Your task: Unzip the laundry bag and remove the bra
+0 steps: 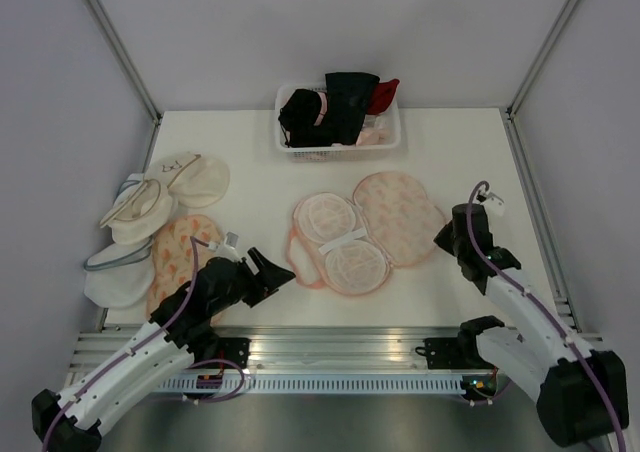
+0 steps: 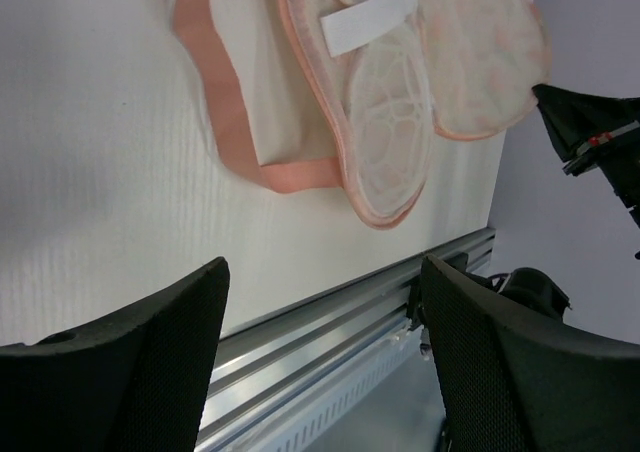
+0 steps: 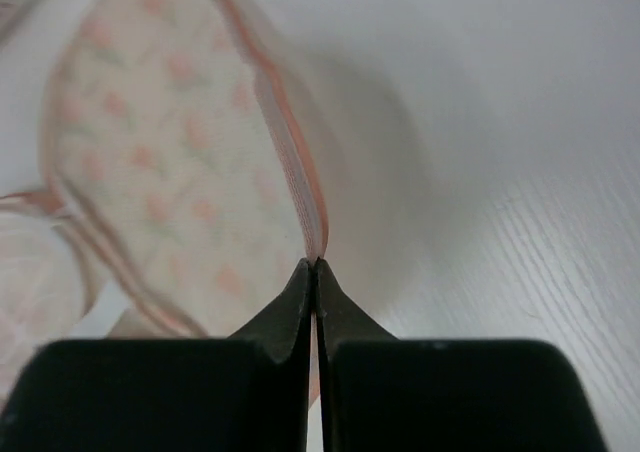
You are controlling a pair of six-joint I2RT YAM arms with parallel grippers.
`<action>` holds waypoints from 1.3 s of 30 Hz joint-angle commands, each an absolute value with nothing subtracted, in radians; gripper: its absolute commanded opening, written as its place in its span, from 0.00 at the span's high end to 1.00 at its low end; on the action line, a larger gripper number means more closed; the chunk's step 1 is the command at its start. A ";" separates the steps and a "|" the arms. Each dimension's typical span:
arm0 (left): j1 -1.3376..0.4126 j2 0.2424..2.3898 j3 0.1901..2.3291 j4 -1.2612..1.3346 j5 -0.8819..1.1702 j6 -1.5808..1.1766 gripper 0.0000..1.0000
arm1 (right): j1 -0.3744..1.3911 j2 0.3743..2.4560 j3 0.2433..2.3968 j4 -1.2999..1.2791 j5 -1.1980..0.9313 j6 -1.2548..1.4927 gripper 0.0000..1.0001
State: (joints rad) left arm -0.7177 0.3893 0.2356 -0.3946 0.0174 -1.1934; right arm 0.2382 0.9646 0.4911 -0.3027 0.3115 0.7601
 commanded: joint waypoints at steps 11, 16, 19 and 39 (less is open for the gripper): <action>-0.719 0.318 0.261 -0.442 0.025 -1.178 0.20 | 0.549 0.859 0.640 -0.292 -0.204 0.430 1.00; -0.719 0.336 0.249 -0.433 0.011 -1.189 0.20 | 0.795 0.987 0.558 -0.146 -0.236 0.402 0.99; -0.719 0.345 0.249 -0.426 0.008 -1.190 0.20 | 0.921 1.087 0.545 -0.036 -0.244 0.381 1.00; -0.719 0.313 0.221 -0.368 0.032 -1.161 0.16 | 1.069 0.996 0.703 -0.199 0.037 0.449 0.02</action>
